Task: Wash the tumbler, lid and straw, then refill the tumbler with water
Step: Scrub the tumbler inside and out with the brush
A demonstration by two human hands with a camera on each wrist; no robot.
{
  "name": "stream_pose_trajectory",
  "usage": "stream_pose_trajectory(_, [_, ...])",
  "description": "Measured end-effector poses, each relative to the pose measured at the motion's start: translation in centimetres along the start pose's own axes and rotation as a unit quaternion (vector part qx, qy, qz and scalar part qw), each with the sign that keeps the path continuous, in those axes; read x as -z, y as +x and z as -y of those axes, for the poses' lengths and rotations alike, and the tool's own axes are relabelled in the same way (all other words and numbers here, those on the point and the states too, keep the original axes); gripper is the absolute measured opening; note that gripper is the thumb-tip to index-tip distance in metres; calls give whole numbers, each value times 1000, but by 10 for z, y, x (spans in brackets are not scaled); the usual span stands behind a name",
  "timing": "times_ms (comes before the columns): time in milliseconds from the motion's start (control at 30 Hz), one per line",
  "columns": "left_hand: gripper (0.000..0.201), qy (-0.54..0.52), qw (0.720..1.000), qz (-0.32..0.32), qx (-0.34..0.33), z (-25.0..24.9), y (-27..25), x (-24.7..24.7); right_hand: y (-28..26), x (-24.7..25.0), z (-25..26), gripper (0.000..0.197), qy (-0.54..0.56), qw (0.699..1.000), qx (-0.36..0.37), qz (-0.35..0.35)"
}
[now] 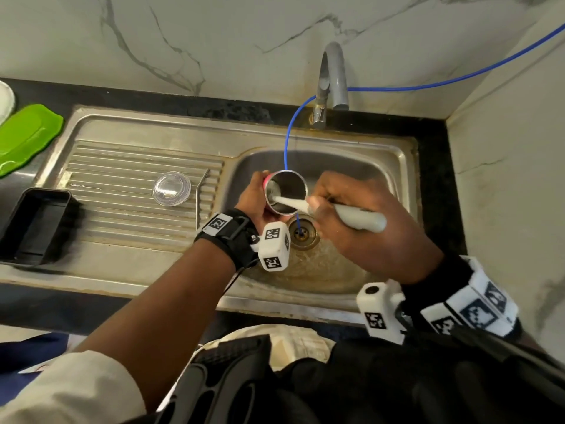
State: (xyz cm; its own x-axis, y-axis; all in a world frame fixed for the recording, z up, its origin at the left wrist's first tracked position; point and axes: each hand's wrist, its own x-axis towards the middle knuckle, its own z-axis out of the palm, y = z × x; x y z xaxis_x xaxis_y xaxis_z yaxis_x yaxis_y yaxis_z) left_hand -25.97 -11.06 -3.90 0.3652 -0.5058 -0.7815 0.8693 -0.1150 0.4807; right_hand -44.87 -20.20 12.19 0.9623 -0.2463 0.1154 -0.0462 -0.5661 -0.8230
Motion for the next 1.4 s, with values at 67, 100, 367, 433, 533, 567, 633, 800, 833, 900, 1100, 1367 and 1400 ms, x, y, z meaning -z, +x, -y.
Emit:
stream_pose_trajectory(67, [52,-13,1000,-21,2,2,-2,9,-3,10,-7,25,-6,999,-18,26])
stream_pose_trajectory(100, [54,-14,999,-28,11,7,-1,12,-3,14,-11,26,-21,999,-24,27])
stream_pose_trajectory(367, [45,-7,1000,-12,27,16,-10,2,-6,-2,-13,18,-26,998,-3,49])
stream_pose_trajectory(433, [43,-25,999,-15,17,11,-10,7,-7,5,-16,19,-31,997,-12,71])
stream_pose_trajectory(533, [60,-14,999,-34,34,19,-17,1,2,9,-17,24,-64,997,-12,31])
stream_pose_trajectory(567, [66,-9,999,-31,42,23,-20,-3,4,7,-16,24,-69,997,-6,17])
stream_pose_trajectory(633, [60,-3,999,-17,40,24,-21,-5,4,1,-12,22,-57,998,13,15])
stream_pose_trajectory(800, [51,-31,999,8,17,8,-15,6,-4,3,-21,18,-52,997,28,50])
stream_pose_trajectory(833, [52,-31,999,4,13,6,-18,5,-4,3,-22,20,-63,997,26,32])
stream_pose_trajectory(900, [51,-29,1000,-8,10,5,-18,4,-4,1,-22,24,-74,997,19,7])
stream_pose_trajectory(1100, [54,-35,999,-2,17,12,-21,4,-5,-7,-21,25,-33,999,4,-9])
stream_pose_trajectory(1367, [53,-47,999,8,18,5,-23,3,-9,-21,-15,20,-86,996,6,-6])
stream_pose_trajectory(1400, [52,-44,999,3,21,5,-22,5,-8,-20,-14,20,-58,998,-3,2])
